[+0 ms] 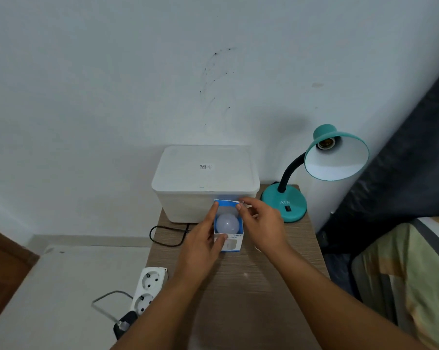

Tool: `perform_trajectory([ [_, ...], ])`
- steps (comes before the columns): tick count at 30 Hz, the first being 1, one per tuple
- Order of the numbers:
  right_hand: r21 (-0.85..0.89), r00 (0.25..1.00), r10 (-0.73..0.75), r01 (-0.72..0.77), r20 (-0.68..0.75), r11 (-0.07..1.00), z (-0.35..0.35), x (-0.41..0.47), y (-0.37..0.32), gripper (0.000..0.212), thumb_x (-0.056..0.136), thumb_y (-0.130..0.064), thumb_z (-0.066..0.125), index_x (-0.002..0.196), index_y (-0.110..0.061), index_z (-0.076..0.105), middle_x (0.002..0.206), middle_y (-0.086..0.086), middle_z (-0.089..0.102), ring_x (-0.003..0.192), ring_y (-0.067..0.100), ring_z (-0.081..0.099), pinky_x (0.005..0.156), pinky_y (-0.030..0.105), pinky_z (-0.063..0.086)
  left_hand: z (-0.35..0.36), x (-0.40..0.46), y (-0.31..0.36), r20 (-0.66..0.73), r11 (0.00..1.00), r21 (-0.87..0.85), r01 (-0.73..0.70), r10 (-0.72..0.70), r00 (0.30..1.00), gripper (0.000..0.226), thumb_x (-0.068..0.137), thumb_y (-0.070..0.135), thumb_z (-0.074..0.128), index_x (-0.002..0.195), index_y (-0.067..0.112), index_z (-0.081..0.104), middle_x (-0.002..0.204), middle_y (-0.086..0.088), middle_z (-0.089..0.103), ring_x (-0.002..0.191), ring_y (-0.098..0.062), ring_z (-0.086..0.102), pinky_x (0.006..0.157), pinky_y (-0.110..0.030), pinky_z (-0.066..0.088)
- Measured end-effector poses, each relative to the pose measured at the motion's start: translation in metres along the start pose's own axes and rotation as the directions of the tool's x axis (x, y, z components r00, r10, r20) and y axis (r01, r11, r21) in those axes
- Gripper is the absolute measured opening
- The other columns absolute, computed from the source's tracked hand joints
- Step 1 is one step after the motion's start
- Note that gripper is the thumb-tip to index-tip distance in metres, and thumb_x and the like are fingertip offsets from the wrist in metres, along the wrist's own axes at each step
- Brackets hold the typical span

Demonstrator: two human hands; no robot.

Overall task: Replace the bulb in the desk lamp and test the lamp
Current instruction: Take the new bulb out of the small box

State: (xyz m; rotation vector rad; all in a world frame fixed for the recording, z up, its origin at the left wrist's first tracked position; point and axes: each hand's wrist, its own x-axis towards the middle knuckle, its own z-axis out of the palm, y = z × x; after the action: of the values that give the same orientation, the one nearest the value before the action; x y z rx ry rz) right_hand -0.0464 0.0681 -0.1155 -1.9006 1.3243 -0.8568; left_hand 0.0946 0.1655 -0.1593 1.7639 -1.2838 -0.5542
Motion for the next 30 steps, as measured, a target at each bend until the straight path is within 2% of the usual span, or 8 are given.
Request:
perform_trajectory([
  [2, 0.027, 1.000, 0.007, -0.007, 0.010, 1.000, -0.001, -0.003, 0.002, 0.032, 0.089, -0.045, 0.063, 0.117, -0.030, 0.059, 0.087, -0.015, 0.065, 0.075, 0.002, 0.064, 0.065, 0.024, 0.055, -0.002, 0.005, -0.001, 0.022, 1.000, -0.025, -0.004, 0.005, 1.000, 0.087, 0.090, 0.030, 0.070, 0.148, 0.059, 0.012, 0.132, 0.004, 0.058, 0.112, -0.010, 0.063, 0.090, -0.037, 0.058],
  [4, 0.061, 1.000, 0.021, -0.022, 0.017, 0.998, 0.001, -0.007, 0.005, 0.034, 0.084, -0.042, 0.071, 0.109, -0.033, 0.052, 0.090, -0.013, 0.061, 0.075, 0.005, 0.063, 0.064, 0.026, 0.055, -0.006, 0.011, -0.003, 0.046, 0.999, -0.043, -0.008, 0.010, 0.999, 0.092, 0.087, 0.027, 0.074, 0.147, 0.059, 0.013, 0.132, 0.004, 0.059, 0.110, -0.009, 0.064, 0.089, -0.036, 0.058],
  [6, -0.007, 0.999, 0.005, -0.004, 0.042, 1.000, 0.003, -0.009, 0.010, 0.034, 0.078, -0.042, 0.076, 0.102, -0.033, 0.054, 0.093, -0.012, 0.056, 0.078, 0.006, 0.059, 0.065, 0.024, 0.053, -0.011, 0.014, -0.002, 0.073, 1.000, -0.020, -0.013, 0.015, 0.997, 0.095, 0.085, 0.027, 0.076, 0.148, 0.057, 0.012, 0.132, 0.005, 0.060, 0.110, -0.008, 0.064, 0.089, -0.032, 0.058],
  [9, -0.111, 0.988, 0.016, 0.002, 0.153, 0.994, 0.007, -0.005, 0.011, 0.045, 0.073, -0.047, 0.079, 0.111, -0.030, 0.062, 0.104, -0.009, 0.052, 0.086, 0.004, 0.053, 0.068, 0.014, 0.043, -0.015, 0.018, 0.000, 0.087, 0.998, 0.061, -0.030, 0.024, 0.996, 0.097, 0.083, 0.036, 0.077, 0.150, 0.053, 0.010, 0.131, 0.006, 0.061, 0.106, -0.006, 0.065, 0.089, -0.030, 0.057],
  [14, -0.195, 0.942, 0.149, -0.092, 0.300, 0.976, 0.015, 0.006, 0.009, 0.076, 0.066, -0.060, 0.076, 0.129, -0.023, 0.060, 0.127, -0.002, 0.058, 0.107, 0.013, 0.059, 0.084, 0.027, 0.048, -0.017, 0.022, 0.000, 0.083, 0.995, 0.091, -0.042, 0.035, 0.996, 0.095, 0.081, 0.043, 0.076, 0.150, 0.054, 0.011, 0.121, 0.006, 0.067, 0.095, -0.004, 0.068, 0.087, -0.034, 0.058],
  [19, -0.267, 0.914, 0.205, -0.113, 0.349, 0.957, 0.012, 0.013, -0.009, 0.055, 0.069, -0.051, 0.079, 0.112, -0.017, 0.068, 0.108, 0.002, 0.069, 0.086, 0.013, 0.059, 0.079, 0.032, 0.053, -0.019, 0.024, -0.002, 0.105, 0.997, 0.074, -0.020, 0.012, 0.994, 0.100, 0.078, 0.034, 0.081, 0.148, 0.057, 0.013, 0.120, 0.005, 0.069, 0.101, -0.006, 0.068, 0.091, -0.039, 0.057],
  [23, -0.322, 0.900, 0.257, -0.141, 0.351, 0.936, 0.011, 0.016, -0.019, 0.048, 0.069, -0.047, 0.080, 0.103, -0.017, 0.067, 0.100, 0.001, 0.069, 0.084, 0.015, 0.062, 0.077, 0.035, 0.056, -0.020, 0.027, 0.001, 0.101, 0.996, 0.092, -0.020, 0.010, 0.995, 0.099, 0.077, 0.032, 0.083, 0.148, 0.053, 0.018, 0.109, 0.008, 0.073, 0.094, -0.003, 0.069, 0.087, -0.037, 0.059],
  [30, -0.157, 0.946, 0.213, -0.178, 0.246, 0.971, 0.010, 0.004, -0.016, 0.059, 0.075, -0.054, 0.074, 0.121, -0.021, 0.060, 0.115, -0.004, 0.064, 0.092, 0.010, 0.056, 0.072, 0.026, 0.044, -0.020, 0.027, 0.004, 0.093, 0.997, 0.081, -0.007, -0.001, 0.996, 0.097, 0.076, 0.033, 0.083, 0.146, 0.054, 0.019, 0.113, 0.007, 0.072, 0.098, -0.005, 0.069, 0.088, -0.037, 0.059],
])
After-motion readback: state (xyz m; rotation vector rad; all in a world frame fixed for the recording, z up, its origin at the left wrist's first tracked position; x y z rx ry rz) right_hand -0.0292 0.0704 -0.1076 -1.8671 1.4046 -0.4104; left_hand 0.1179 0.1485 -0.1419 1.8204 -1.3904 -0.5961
